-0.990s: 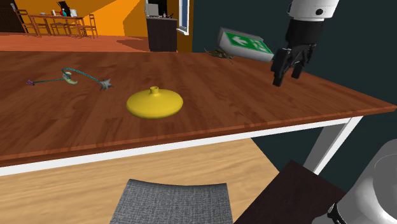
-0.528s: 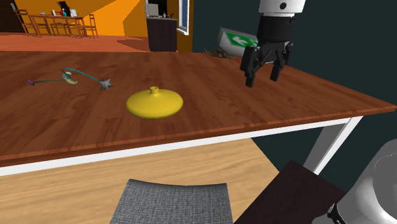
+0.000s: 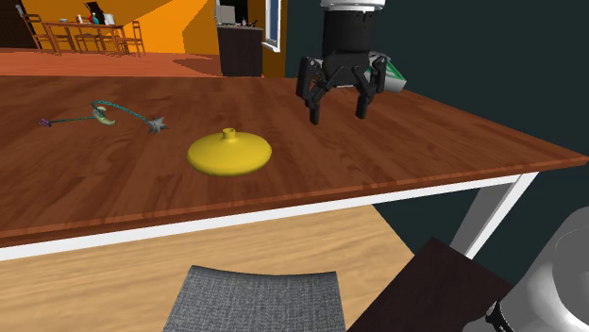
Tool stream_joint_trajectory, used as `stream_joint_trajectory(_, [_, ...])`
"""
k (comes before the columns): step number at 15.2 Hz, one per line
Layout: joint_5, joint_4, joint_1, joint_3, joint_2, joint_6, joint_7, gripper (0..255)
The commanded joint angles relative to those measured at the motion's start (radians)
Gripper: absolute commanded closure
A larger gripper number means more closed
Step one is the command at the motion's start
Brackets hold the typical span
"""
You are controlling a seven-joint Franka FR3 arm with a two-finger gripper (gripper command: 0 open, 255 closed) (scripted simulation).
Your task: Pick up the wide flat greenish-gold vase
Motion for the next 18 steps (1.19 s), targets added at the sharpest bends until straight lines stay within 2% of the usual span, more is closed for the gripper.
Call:
stream_joint_trajectory(1, [-0.003,0.074,0.000,0.040,0.077,0.000,0.081,0])
stream_joint_trajectory(5, [-0.039,0.250,0.012,0.105,0.245,-0.018,0.231,0])
stream_joint_trajectory(8, [-0.089,0.408,0.041,0.144,0.389,-0.046,0.346,0])
stream_joint_trajectory(11, [-0.155,0.603,0.098,0.168,0.549,-0.095,0.457,0])
stream_joint_trajectory(14, [-0.223,0.822,0.180,0.169,0.708,-0.166,0.539,0])
stream_joint_trajectory(18, [-0.201,0.708,0.153,0.167,0.668,-0.089,0.529,0])
